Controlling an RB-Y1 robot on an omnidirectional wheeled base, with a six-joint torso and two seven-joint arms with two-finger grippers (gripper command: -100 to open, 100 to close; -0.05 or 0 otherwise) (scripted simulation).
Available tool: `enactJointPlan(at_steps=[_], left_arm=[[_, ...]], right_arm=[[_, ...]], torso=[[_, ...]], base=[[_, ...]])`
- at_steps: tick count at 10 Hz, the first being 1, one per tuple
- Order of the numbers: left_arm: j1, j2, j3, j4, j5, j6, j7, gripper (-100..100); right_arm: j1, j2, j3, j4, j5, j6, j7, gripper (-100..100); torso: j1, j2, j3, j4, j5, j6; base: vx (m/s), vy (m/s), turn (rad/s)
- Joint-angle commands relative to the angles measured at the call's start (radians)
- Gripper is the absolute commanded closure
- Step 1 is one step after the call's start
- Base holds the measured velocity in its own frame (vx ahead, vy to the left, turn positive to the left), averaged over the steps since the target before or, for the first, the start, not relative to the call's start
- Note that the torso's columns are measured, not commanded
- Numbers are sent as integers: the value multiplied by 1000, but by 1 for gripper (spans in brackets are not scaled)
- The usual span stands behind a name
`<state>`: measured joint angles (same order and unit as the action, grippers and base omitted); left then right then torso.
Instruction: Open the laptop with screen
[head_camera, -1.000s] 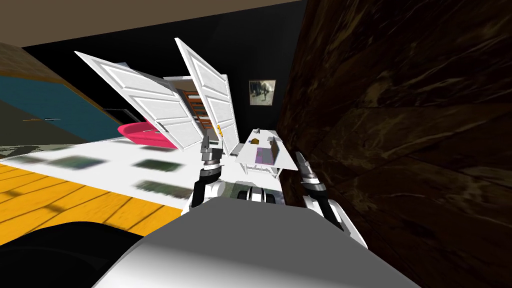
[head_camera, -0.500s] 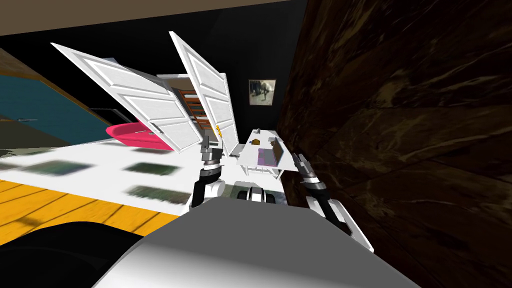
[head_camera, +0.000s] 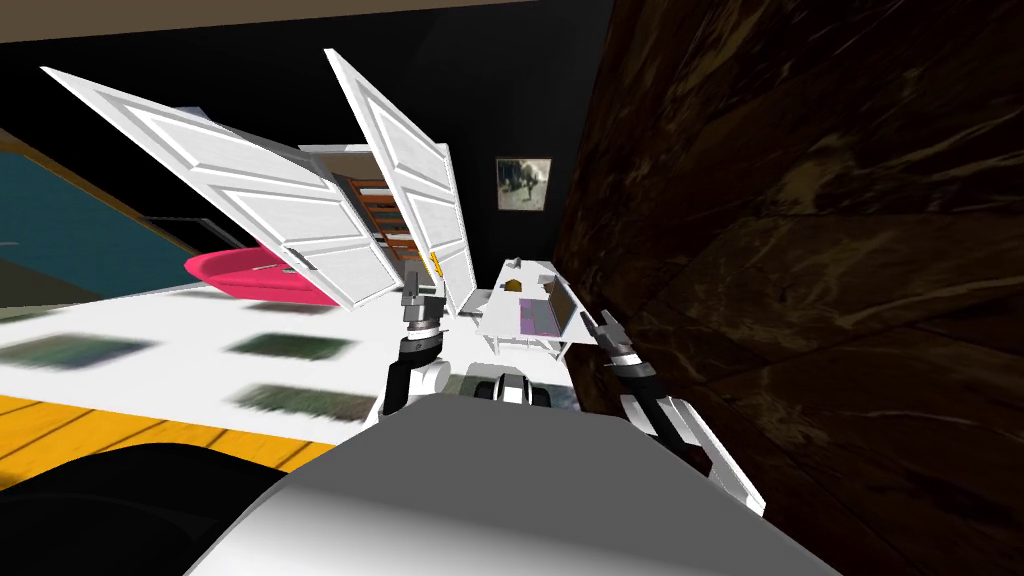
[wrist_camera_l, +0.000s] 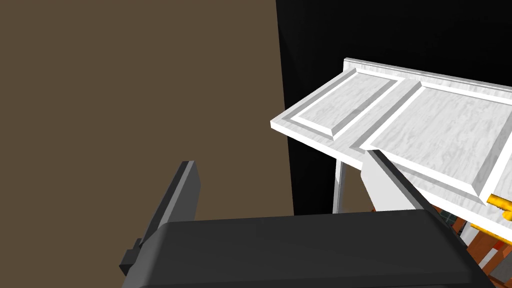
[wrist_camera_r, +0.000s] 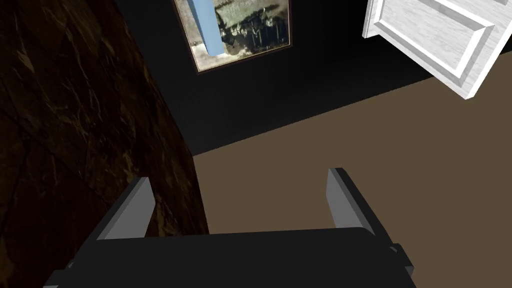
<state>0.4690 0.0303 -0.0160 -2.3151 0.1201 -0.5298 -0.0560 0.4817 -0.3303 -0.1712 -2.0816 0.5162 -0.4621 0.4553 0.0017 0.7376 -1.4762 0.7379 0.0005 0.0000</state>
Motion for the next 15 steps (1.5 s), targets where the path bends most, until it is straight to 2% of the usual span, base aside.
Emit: enactJointPlan(at_steps=[1, 3, 4, 7, 8, 15], left_arm=[[0, 0, 0, 0, 0, 0, 0, 0], [0, 0, 0, 0, 0, 0, 0, 0], [0, 0, 0, 0, 0, 0, 0, 0], [0, 0, 0, 0, 0, 0, 0, 0], [0, 0, 0, 0, 0, 0, 0, 0], [0, 0, 0, 0, 0, 0, 0, 0]], right_arm=[[-2, -23, -15, 15, 72, 22, 50, -100], [-7, -58, -35, 40, 134, 45, 105, -100], [-7, -58, -35, 40, 146, 45, 105, -100], [-14, -112, -65, 77, 242, 79, 184, -100], [-14, -112, -65, 77, 251, 79, 184, -100], [-28, -223, -121, 146, 447, 142, 332, -100]], torso=[[-2, 1, 0, 0, 0, 0], [-3, 1, 0, 0, -1, 0], [0, 0, 0, 0, 0, 0], [-2, 0, 0, 0, -1, 0], [-1, 0, 0, 0, 0, 0], [-3, 0, 0, 0, -1, 0]], base=[[43, 78, -39], [45, 106, -73], [41, 100, -25], [53, 107, -60], [38, 86, -25], [44, 100, -51]])
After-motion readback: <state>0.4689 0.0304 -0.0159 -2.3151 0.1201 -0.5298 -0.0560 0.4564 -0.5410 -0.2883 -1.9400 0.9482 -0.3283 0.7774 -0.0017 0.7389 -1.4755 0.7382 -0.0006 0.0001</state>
